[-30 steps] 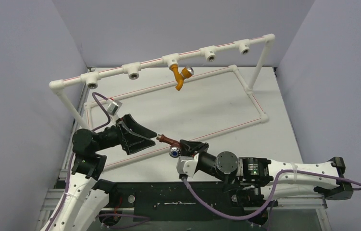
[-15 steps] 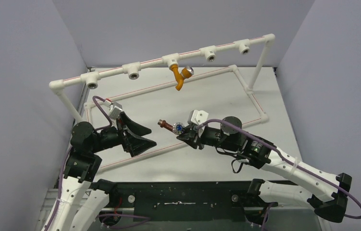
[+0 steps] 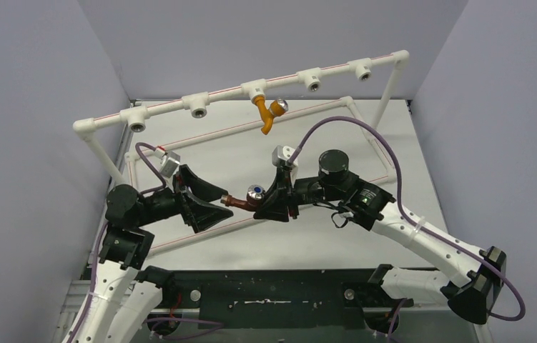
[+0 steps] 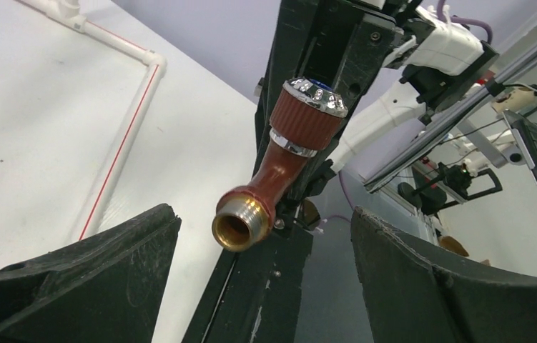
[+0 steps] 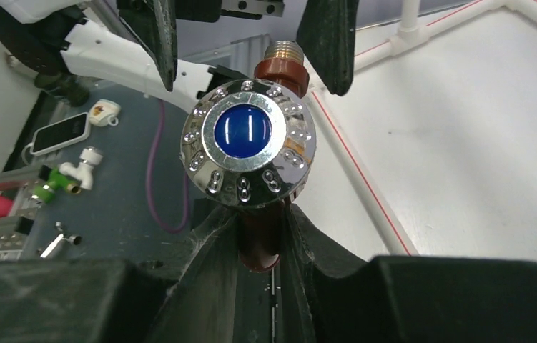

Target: Install the water faucets

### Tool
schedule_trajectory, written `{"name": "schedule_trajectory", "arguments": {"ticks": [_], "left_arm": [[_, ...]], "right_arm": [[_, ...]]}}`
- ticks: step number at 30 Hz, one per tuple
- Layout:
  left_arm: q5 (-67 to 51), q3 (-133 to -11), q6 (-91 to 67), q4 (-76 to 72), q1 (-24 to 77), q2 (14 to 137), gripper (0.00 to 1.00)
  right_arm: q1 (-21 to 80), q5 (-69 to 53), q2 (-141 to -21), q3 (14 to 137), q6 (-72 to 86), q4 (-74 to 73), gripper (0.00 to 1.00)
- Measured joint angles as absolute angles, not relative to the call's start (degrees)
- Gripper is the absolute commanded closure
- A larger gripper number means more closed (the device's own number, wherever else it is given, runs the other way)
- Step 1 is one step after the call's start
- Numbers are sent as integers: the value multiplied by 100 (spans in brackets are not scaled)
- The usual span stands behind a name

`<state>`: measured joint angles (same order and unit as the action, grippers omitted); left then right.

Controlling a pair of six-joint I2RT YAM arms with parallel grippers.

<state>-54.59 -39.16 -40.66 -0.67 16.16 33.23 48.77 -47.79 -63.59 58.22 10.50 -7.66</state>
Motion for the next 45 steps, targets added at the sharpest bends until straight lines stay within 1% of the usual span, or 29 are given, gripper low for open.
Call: {"name": "schedule_trajectory", "arguments": {"ticks": [6, 12, 19, 21, 22, 25, 27, 28, 31, 32, 34, 36, 37, 38, 39, 40, 42, 45], "left_arm": [[-5666, -3732, -4482, -733, 1640, 3369, 17], [-5769, -3732, -4563, -941, 1686, 3420, 27], [-5760, -3732, -4364, -799, 1723, 3420, 39], [-5752, -3732, -4322, -786, 1723, 3420, 49], [-5749, -3732, -4305, -777, 1723, 3420, 56], [-5747, -3734, -4261, -738, 1728, 3417, 73], [-5769, -3734, -4261, -733, 1737, 3415, 94], [-5763, -3739, -4254, -729, 1752, 3406, 100], [-5765, -3743, -4272, -711, 1754, 3406, 100], [-5765, -3743, -4278, -711, 1754, 3406, 100], [-5767, -3743, -4289, -714, 1754, 3400, 100], [-5765, -3743, -4303, -714, 1754, 3391, 100], [-5758, -3743, -4318, -714, 1754, 3385, 100], [-5739, -3743, -4333, -718, 1754, 3378, 100], [-5725, -3736, -4353, -727, 1754, 3374, 100], [-5723, -3723, -4392, -746, 1754, 3367, 100], [-5721, -3680, -4491, -812, 1754, 3350, 100], [-5701, -3588, -4678, -982, 1754, 3332, 100]], "right_arm": [[4873, -5384, -6698, 5992, 1588, -381, 100], [4873, -5642, -6984, 6119, 1997, -36, 100], [4873, -5798, -7201, 6204, 2250, 43, 100], [4873, -5826, -7205, 6206, 2314, 43, 100], [4873, -5852, -7205, 6217, 2331, 43, 100], [4873, -5892, -7220, 6270, 2373, 49, 100], [4873, -5889, -7223, 6281, 2377, 45, 100], [4871, -5913, -7227, 6281, 2375, 45, 100], [4871, -5902, -7227, 6281, 2357, 34, 100], [4871, -5900, -7227, 6281, 2349, 32, 96], [4871, -5900, -7227, 6281, 2338, 34, 85], [4871, -5878, -7227, 6281, 2338, 43, 70], [4873, -5863, -7223, 6270, 2344, 69, 64], [4873, -5824, -7203, 6228, 2370, 145, 57], [4873, -5745, -7166, 6152, 2399, 248, 45], [4873, -5666, -7109, 6049, 2445, 364, 40], [4873, -5474, -6967, 5802, 2541, 607, 31], [4873, -5196, -6694, 5391, 2700, 1079, 27]]}}
